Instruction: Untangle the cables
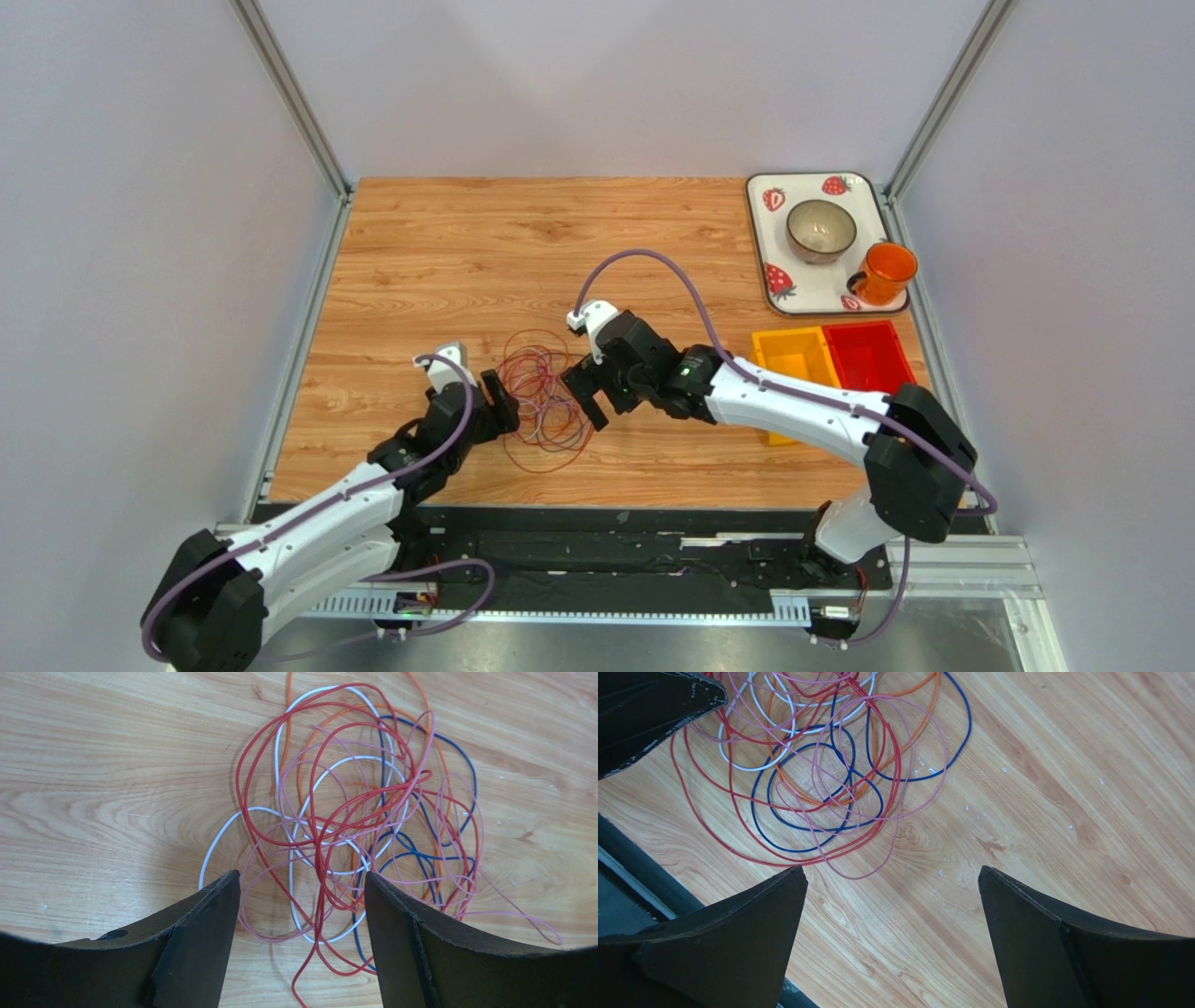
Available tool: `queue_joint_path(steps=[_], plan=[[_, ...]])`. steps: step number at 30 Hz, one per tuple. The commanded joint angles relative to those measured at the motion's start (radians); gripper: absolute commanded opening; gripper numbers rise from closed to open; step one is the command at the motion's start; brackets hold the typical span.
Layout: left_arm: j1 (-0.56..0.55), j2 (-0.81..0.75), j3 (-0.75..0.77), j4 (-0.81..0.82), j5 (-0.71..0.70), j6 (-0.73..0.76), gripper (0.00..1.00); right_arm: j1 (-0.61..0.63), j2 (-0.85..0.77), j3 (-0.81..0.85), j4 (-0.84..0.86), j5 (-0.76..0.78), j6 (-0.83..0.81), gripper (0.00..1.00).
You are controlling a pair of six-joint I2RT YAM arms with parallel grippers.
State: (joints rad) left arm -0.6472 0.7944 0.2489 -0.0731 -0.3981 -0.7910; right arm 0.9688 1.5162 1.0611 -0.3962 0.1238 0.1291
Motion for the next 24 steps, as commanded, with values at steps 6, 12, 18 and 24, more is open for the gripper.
queue_joint_path(steps=[6, 12, 18, 24], plan=[[0.0, -0.026, -0.023, 0.102, -0.007, -0.034, 0.74, 0.028, 0.174, 0.112, 0.066, 0.007, -0.068, 1.0], [0.001, -0.006, -0.017, 0.111, -0.004, -0.034, 0.73, 0.028, 0.274, 0.214, 0.049, 0.052, -0.115, 0.99], [0.0, 0.029, -0.004, 0.116, 0.001, -0.03, 0.73, 0.028, 0.332, 0.273, 0.016, 0.043, -0.157, 0.99], [0.0, 0.035, -0.002, 0.119, 0.002, -0.031, 0.73, 0.034, 0.344, 0.293, -0.007, 0.001, -0.174, 0.99]])
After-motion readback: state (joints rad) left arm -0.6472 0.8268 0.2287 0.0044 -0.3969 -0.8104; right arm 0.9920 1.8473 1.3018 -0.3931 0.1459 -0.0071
